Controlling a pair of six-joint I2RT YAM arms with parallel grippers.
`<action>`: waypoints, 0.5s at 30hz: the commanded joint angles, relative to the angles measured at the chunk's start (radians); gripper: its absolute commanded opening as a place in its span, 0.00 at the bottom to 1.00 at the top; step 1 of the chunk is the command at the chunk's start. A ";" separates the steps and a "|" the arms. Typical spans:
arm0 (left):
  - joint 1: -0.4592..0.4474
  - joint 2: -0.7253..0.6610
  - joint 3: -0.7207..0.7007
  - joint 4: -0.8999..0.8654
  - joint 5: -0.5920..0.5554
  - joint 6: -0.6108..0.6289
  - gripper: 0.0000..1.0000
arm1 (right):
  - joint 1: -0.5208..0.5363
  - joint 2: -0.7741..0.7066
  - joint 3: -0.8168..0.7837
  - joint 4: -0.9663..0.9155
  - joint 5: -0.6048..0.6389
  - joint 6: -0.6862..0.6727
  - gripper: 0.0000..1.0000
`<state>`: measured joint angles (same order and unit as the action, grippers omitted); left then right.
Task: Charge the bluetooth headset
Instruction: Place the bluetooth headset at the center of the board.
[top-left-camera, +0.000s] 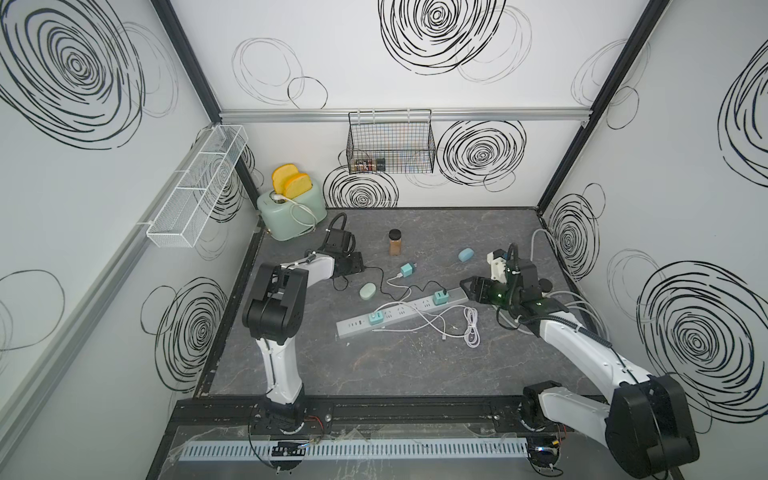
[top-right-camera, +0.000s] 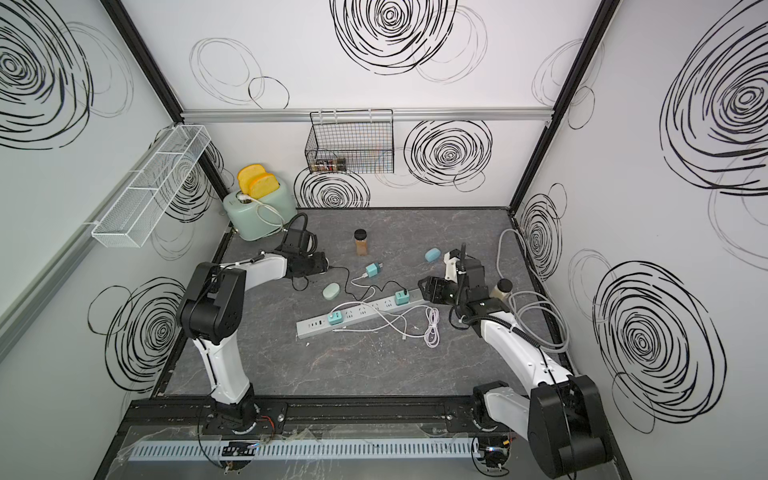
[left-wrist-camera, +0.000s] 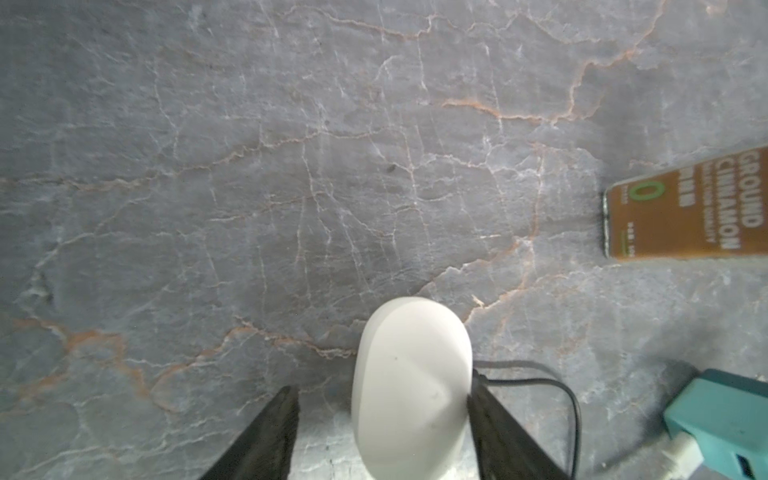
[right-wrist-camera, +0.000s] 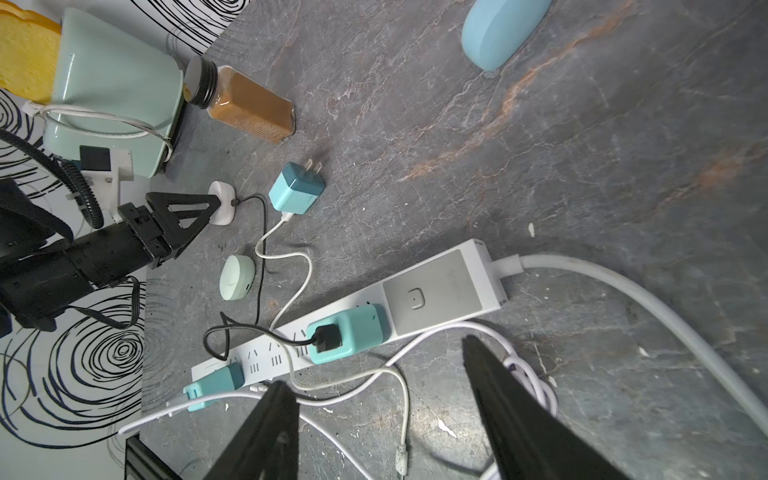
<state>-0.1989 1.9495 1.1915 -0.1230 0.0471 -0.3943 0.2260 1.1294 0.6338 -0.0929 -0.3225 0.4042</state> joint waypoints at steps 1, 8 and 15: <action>-0.006 -0.104 -0.009 0.010 -0.058 0.027 0.76 | -0.006 0.002 0.026 -0.003 -0.038 -0.012 0.73; -0.144 -0.400 -0.198 0.088 -0.172 0.044 0.81 | -0.005 -0.024 -0.006 -0.063 -0.093 -0.035 0.68; -0.197 -0.590 -0.342 0.111 -0.130 -0.061 0.80 | 0.120 -0.141 -0.073 -0.124 -0.111 -0.105 0.52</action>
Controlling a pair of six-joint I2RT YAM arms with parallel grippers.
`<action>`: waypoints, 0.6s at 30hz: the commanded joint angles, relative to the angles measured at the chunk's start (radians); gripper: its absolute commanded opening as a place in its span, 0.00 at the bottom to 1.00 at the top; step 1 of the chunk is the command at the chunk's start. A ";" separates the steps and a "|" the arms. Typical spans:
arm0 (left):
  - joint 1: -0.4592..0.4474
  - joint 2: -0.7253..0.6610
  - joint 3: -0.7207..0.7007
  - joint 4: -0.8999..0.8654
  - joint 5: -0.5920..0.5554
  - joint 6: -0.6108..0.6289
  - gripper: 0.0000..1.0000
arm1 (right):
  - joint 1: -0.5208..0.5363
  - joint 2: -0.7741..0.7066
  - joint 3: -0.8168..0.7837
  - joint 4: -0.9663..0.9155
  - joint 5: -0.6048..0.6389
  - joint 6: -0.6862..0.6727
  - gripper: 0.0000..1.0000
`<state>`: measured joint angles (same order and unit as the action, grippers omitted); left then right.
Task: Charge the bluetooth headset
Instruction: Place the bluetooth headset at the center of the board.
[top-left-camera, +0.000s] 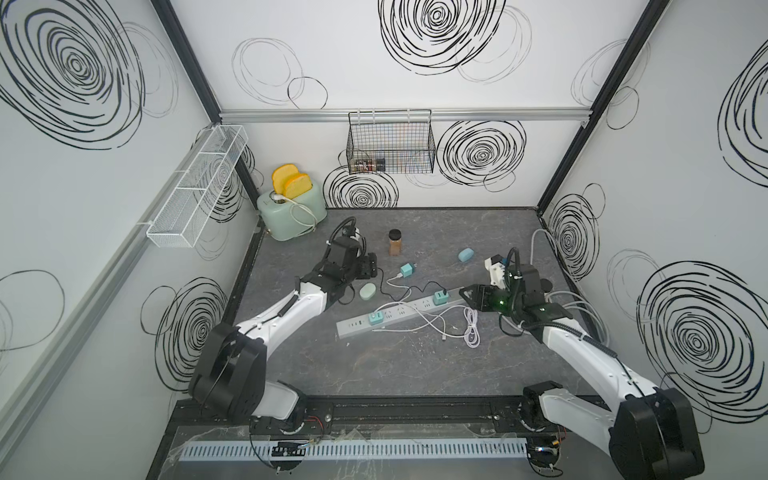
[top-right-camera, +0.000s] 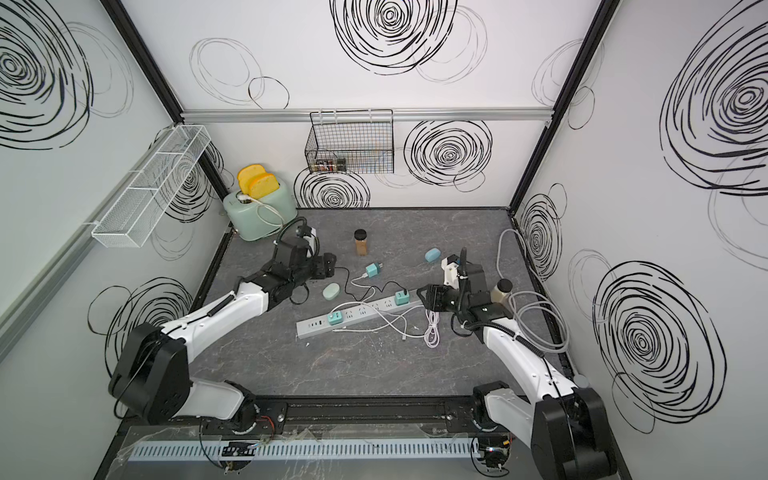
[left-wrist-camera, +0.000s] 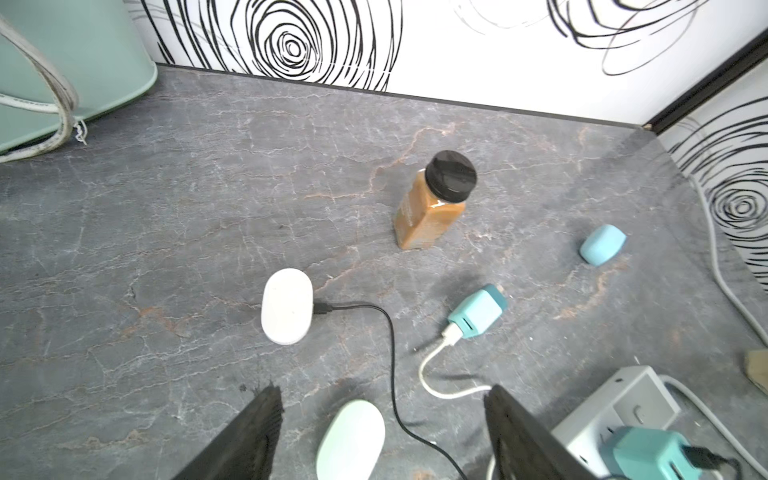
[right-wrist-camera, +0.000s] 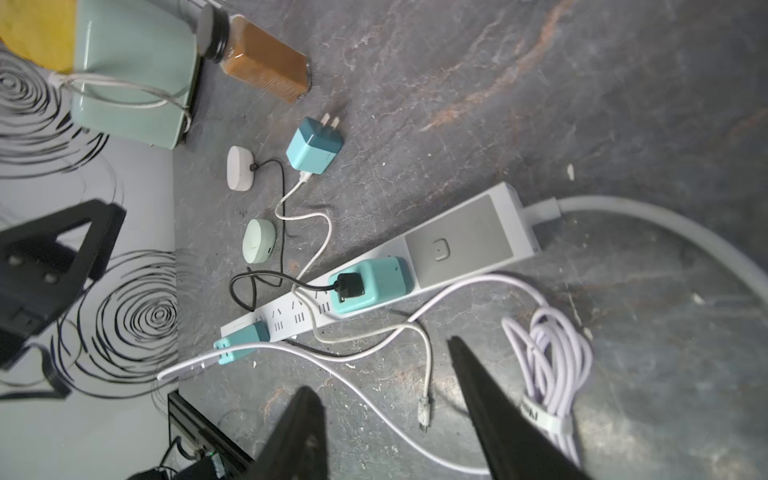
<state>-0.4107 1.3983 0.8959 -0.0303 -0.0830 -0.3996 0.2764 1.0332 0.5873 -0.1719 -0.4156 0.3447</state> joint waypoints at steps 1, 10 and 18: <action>0.014 -0.065 -0.064 0.018 0.014 -0.066 0.80 | 0.129 -0.064 -0.042 -0.016 0.000 -0.051 0.52; 0.043 -0.236 -0.166 -0.043 0.196 -0.186 0.82 | 0.578 -0.020 -0.133 0.320 0.135 -0.444 0.41; 0.120 -0.290 -0.215 -0.085 0.317 -0.182 0.82 | 0.684 0.343 0.018 0.369 0.210 -0.680 0.40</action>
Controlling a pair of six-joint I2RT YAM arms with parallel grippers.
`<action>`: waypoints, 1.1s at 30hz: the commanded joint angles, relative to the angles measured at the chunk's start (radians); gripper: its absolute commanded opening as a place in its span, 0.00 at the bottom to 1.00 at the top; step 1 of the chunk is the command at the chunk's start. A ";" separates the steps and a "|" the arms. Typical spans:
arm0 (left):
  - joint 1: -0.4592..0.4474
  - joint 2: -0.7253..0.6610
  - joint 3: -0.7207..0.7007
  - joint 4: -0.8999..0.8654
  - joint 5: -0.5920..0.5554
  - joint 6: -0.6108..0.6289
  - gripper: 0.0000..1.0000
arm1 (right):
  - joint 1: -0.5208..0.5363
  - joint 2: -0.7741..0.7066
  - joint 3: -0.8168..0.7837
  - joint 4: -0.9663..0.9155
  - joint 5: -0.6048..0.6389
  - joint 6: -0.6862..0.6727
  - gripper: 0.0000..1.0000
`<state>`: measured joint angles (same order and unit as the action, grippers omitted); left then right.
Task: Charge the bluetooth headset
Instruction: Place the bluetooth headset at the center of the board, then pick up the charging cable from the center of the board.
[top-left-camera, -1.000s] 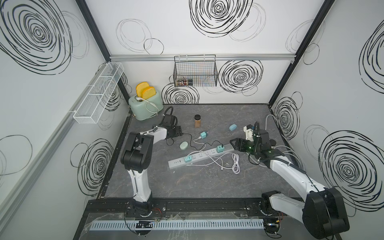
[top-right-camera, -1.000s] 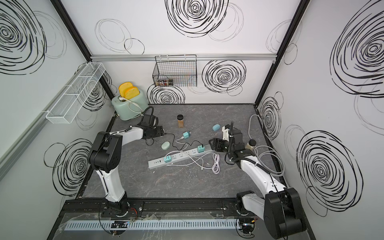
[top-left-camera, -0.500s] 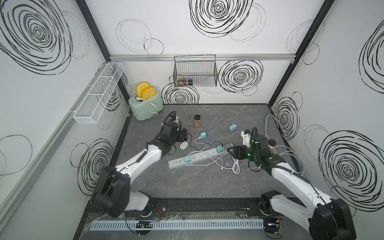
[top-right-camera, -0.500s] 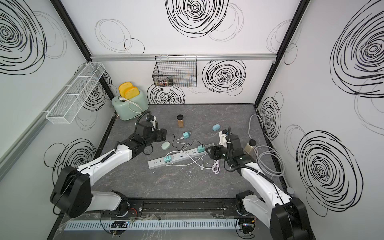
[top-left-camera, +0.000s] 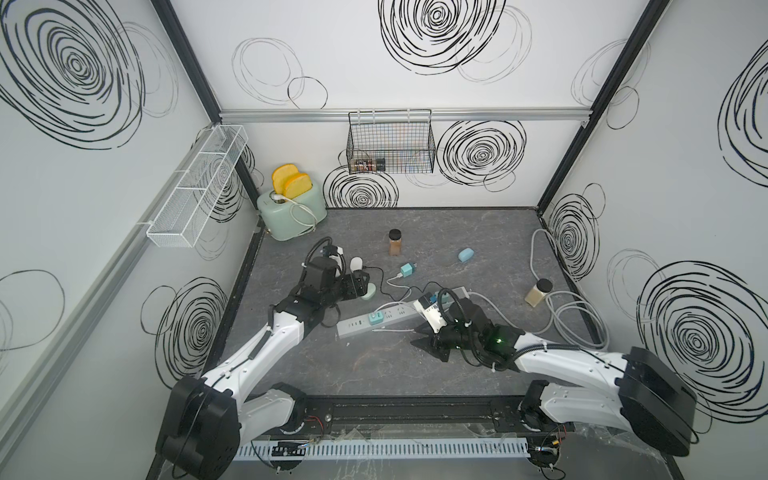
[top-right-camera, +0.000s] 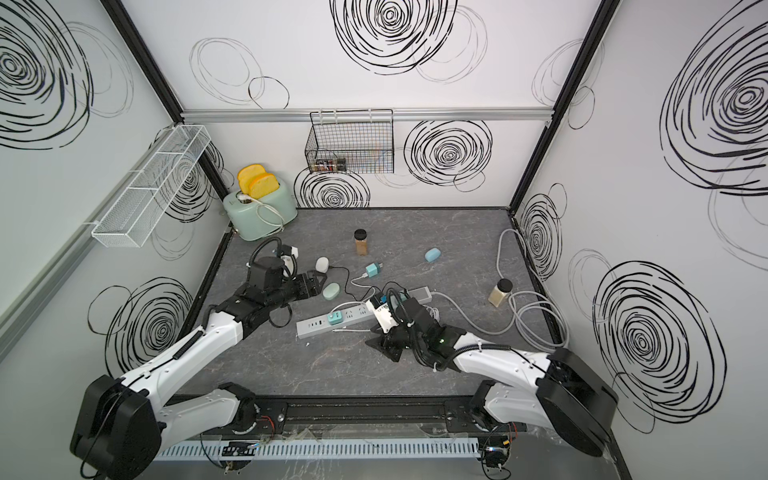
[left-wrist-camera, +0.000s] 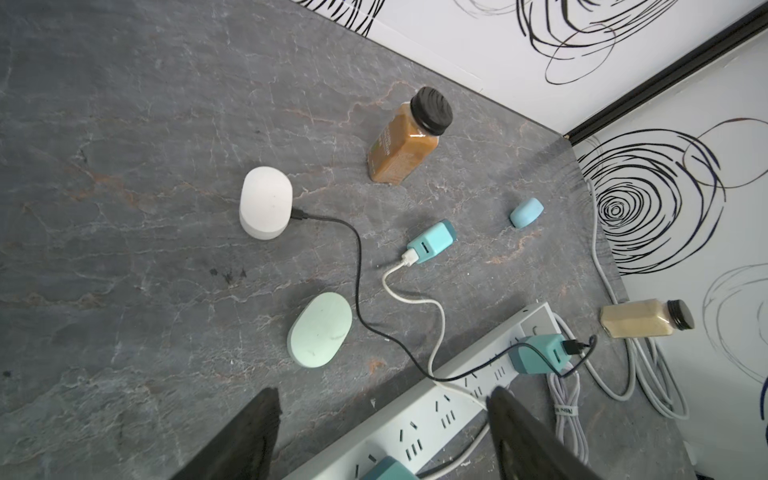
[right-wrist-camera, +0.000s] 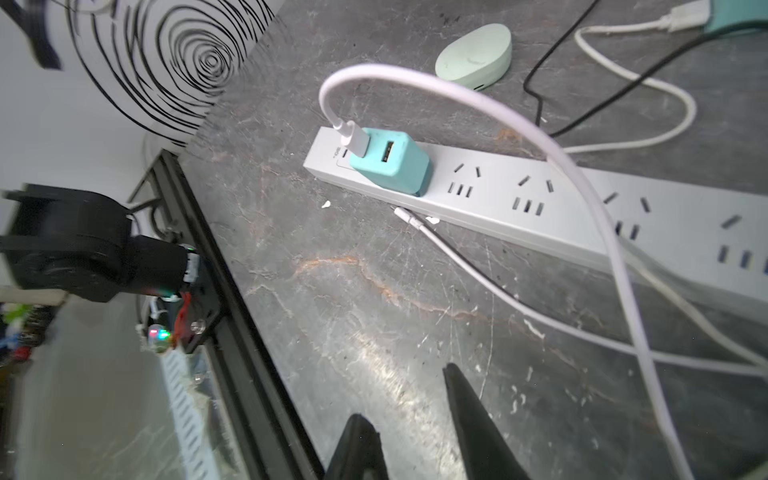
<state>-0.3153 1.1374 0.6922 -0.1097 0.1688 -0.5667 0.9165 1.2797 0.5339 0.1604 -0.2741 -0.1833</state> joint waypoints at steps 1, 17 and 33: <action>0.029 -0.034 -0.010 -0.012 0.073 -0.010 0.82 | 0.058 0.156 0.100 0.038 0.096 -0.168 0.39; 0.061 -0.005 0.092 -0.293 0.160 0.087 0.74 | 0.065 0.462 0.204 0.264 0.117 -0.224 0.25; 0.078 -0.002 0.076 -0.289 0.207 0.076 0.74 | 0.025 0.545 0.209 0.266 0.127 -0.175 0.18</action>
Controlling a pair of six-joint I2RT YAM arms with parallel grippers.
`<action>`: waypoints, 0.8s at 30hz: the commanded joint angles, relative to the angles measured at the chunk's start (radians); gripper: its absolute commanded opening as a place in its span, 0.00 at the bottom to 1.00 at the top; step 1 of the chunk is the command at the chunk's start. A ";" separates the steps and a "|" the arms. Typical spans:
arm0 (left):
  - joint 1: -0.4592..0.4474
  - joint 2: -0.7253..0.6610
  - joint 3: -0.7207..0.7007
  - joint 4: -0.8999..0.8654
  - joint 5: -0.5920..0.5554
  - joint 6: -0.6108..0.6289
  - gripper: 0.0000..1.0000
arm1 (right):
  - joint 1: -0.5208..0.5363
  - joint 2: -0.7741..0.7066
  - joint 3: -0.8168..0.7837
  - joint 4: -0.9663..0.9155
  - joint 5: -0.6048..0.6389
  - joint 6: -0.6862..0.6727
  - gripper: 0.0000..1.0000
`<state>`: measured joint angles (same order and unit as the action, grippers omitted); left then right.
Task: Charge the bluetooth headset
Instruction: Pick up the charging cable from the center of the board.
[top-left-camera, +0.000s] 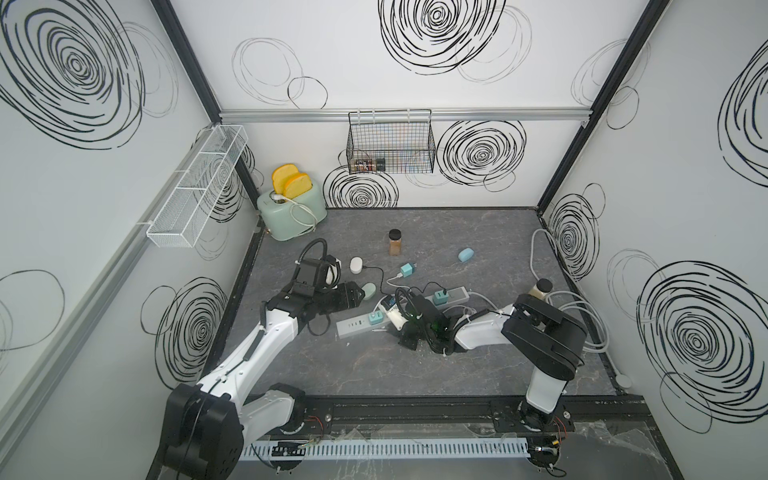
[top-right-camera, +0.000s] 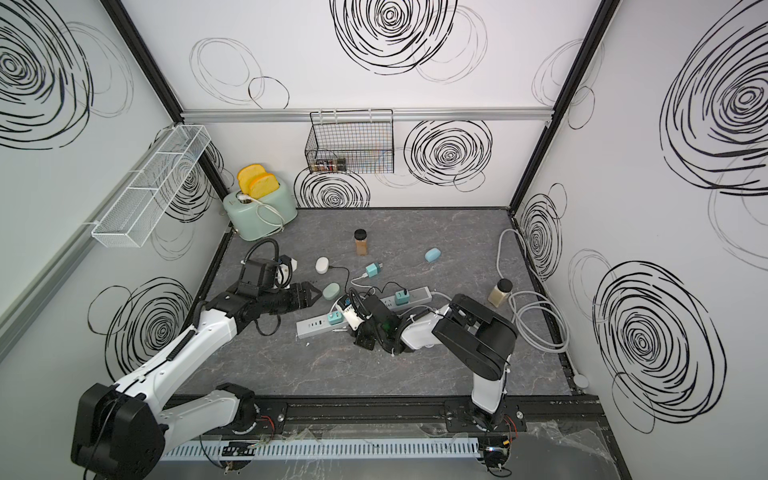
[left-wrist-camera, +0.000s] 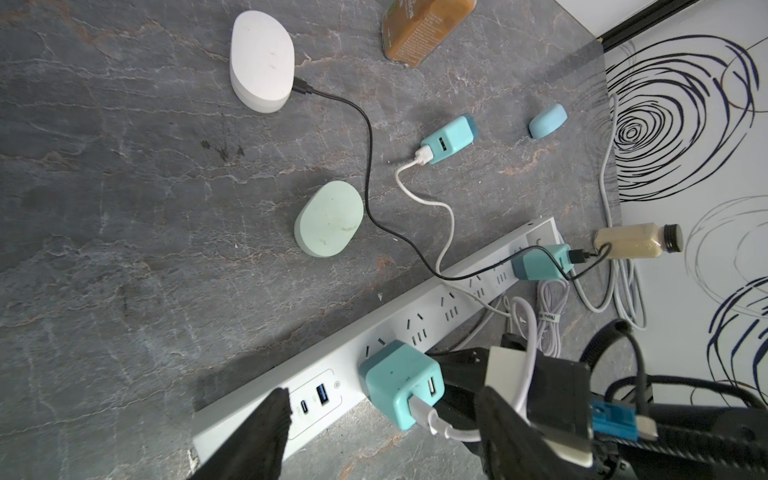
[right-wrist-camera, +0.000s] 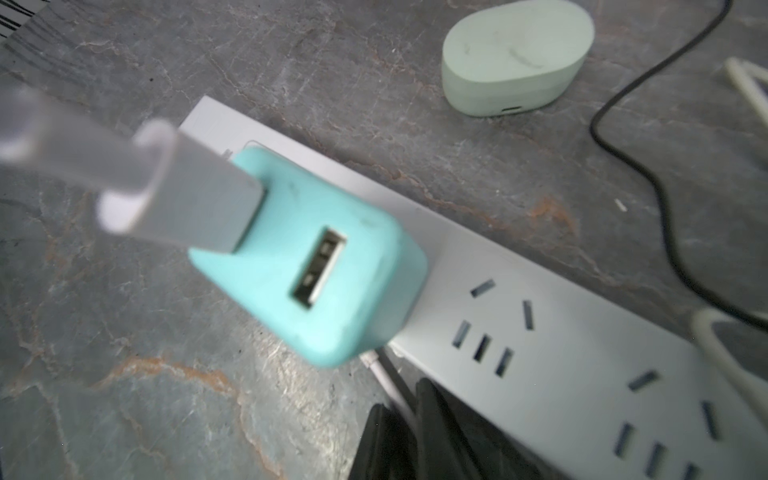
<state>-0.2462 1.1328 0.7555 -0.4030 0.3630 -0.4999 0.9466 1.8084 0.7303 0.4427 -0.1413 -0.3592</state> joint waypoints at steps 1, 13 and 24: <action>0.008 0.002 0.012 0.003 0.011 0.009 0.74 | -0.006 0.013 0.007 -0.024 -0.015 0.000 0.16; 0.050 -0.013 0.004 0.013 0.016 0.007 0.74 | 0.013 -0.119 -0.123 -0.048 -0.082 0.048 0.00; 0.094 -0.061 -0.016 0.132 0.119 -0.013 0.73 | 0.011 -0.374 -0.185 -0.071 -0.126 0.101 0.11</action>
<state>-0.1604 1.0966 0.7513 -0.3416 0.4351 -0.5072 0.9546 1.4513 0.5663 0.3767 -0.2527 -0.2611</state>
